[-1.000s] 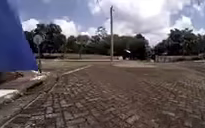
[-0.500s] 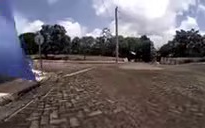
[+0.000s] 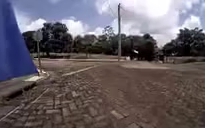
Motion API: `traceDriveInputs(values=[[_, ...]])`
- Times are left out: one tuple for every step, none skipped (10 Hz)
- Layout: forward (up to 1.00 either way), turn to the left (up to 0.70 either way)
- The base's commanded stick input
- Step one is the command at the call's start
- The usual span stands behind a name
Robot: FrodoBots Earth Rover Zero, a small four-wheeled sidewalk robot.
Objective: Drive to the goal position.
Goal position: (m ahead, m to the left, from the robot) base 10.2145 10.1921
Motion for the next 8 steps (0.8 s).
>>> traceDriveInputs(values=[[0.85, 0.00], [0.85, 0.00], [0.85, 0.00], [0.85, 0.00], [0.85, 0.00], [0.85, 0.15], [0.85, 0.23], [0.85, 0.06]])
